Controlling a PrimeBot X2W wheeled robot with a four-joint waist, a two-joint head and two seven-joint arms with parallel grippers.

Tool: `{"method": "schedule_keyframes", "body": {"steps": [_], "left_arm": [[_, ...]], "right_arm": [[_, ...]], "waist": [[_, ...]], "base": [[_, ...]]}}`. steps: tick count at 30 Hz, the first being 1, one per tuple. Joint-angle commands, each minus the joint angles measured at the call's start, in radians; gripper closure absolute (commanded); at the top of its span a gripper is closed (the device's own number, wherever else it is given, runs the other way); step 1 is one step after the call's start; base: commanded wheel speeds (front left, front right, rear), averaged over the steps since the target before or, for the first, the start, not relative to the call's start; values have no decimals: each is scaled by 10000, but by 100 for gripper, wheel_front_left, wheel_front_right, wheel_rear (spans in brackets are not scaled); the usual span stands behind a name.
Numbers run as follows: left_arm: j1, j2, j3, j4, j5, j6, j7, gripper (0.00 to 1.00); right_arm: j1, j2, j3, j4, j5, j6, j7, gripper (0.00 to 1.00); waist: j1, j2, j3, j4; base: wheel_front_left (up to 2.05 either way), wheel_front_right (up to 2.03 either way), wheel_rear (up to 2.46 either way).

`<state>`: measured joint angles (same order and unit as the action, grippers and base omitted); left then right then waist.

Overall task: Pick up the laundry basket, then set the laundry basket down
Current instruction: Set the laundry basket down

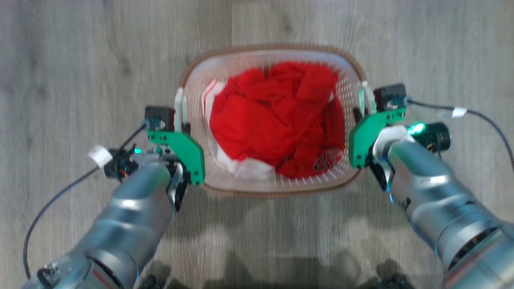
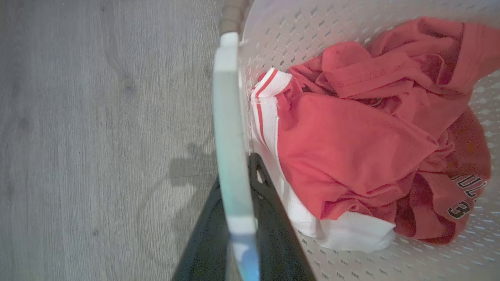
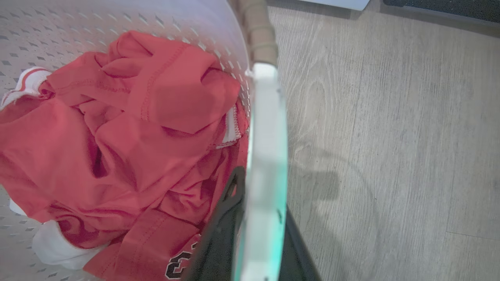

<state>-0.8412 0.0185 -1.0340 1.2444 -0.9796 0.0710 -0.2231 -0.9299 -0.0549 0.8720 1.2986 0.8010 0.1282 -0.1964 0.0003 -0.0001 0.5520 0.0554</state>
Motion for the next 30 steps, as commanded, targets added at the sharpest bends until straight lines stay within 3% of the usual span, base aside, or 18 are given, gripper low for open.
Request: {"method": "schedule_keyframes", "body": {"steps": [1,13,30], "left_arm": [[-344,317,75,45,125,123,-153,100],[-1305,317,-26,-99,229,255,-346,100],[-1667,317,-145,-338,273,397,-384,100]], "right_arm": [[39,33,-7,-85,-331,25,-185,100],[-537,-132,-1565,-80,-1914,25,-178,100],[-585,-21,-3642,-79,-4011,25,-136,100]], "waist": [[-3,1,923,84],[-3,1,2526,262],[-3,1,3137,376]], "base": [[0,0,0],[0,0,0],[0,0,0]]}}
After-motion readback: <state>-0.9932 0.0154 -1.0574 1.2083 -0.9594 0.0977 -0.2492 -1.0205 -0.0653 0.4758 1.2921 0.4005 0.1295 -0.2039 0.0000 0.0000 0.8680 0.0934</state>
